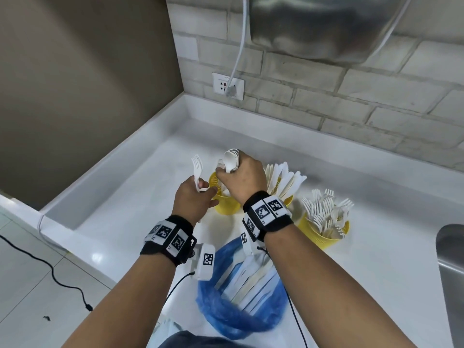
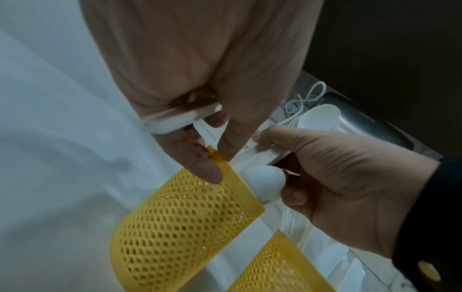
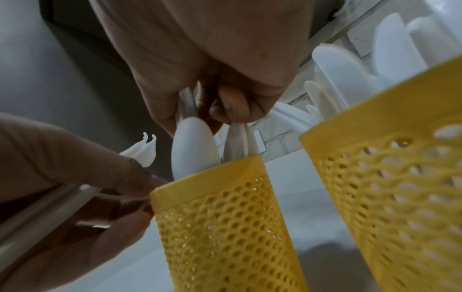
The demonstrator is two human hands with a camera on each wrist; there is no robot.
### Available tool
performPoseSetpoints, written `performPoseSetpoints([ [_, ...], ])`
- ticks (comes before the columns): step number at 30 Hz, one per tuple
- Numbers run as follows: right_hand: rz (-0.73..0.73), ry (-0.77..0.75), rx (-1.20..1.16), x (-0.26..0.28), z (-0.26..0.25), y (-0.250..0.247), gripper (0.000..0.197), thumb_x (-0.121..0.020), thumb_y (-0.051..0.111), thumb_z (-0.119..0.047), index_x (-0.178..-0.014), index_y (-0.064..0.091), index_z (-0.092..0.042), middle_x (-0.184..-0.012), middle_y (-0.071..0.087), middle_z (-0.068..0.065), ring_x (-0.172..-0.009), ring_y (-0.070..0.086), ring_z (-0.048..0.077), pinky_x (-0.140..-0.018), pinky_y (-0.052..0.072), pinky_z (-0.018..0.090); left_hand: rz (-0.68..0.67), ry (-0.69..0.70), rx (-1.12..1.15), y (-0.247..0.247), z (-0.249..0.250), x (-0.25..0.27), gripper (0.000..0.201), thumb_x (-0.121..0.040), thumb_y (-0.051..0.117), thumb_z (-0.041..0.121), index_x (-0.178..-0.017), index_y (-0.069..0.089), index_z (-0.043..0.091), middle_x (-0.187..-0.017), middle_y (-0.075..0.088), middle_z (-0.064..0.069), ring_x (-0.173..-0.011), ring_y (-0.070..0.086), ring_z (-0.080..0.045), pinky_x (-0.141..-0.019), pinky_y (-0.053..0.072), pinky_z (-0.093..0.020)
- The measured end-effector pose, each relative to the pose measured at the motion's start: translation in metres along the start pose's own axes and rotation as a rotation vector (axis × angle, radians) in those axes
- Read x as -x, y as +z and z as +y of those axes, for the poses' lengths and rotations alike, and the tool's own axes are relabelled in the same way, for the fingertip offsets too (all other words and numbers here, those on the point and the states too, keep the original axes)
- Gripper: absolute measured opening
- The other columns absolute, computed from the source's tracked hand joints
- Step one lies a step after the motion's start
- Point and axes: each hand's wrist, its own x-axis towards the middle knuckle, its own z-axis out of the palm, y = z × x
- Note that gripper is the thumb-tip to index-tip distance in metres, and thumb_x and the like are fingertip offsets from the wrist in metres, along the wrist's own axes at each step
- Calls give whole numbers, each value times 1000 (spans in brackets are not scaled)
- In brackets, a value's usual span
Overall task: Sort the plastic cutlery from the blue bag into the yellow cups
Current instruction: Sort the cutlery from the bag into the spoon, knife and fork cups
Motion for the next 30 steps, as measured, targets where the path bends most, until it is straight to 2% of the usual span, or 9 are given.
performPoseSetpoints([
  [5,-73,-40,16,-2,-1,-2,52,-77,82,-44,-118,57,-23,-112,64,-1,-99,62,20,-83,55,36,-9,27,-36,0,1,1,27,-91,73,9,-84,47,9,-104,59,-25,-84,77,-32,-74,65,-41],
  [10,-31,-180,159,1,4,-5,51,-85,73,-48,-127,63,-20,-126,60,1,-116,55,25,-89,54,42,-3,93,-156,1,2,1,24,-91,71,8,-94,51,-6,-86,49,-5,-78,68,-27,-59,64,-33],
  [16,-252,-395,470,6,1,-1,53,-107,36,-33,-157,33,-15,-171,19,3,-158,12,26,-123,19,52,-16,66,-124,1,12,12,30,-98,67,15,-82,41,13,-100,56,-19,-88,75,-36,-37,40,-11],
  [19,-397,-370,565,9,7,5,49,-110,28,-31,-154,38,-14,-172,16,0,-159,5,23,-125,11,59,-21,63,-120,-1,13,14,26,-98,67,17,-88,44,9,-110,60,-29,-90,75,-37,-37,42,-12],
  [22,-397,-348,520,8,8,6,49,-109,30,-28,-157,33,-18,-171,18,-1,-159,6,21,-125,9,59,-14,126,-195,-7,14,14,30,-95,72,24,-90,50,4,-95,55,-17,-72,71,-18,-53,60,-28],
  [24,-349,-317,390,7,5,3,51,-108,32,-28,-158,33,-18,-170,24,0,-159,10,20,-125,11,56,35,229,-353,-13,19,17,31,-93,72,28,-89,53,4,-89,54,-9,-55,62,-9,-58,61,-39],
  [25,-298,-290,287,8,3,0,52,-106,33,-30,-156,37,-16,-167,31,2,-157,18,22,-125,15,54,58,284,-431,-15,24,21,30,-93,71,28,-84,51,8,-85,54,-8,-53,59,-12,-59,57,-36],
  [28,-114,-185,-183,13,-7,-16,53,-99,41,-35,-144,56,-12,-138,59,4,-130,52,21,-112,40,39,38,370,-510,-17,42,38,35,-94,67,28,-76,40,16,-70,46,4,-59,44,-13,-56,34,-20],
  [30,-109,-97,-497,19,-18,-32,46,-96,50,-34,-137,62,-18,-112,61,-4,-98,62,9,-94,51,31,-31,376,-455,-13,54,50,34,-95,65,25,-75,38,18,-66,42,8,-56,40,-8,-53,33,-19],
])
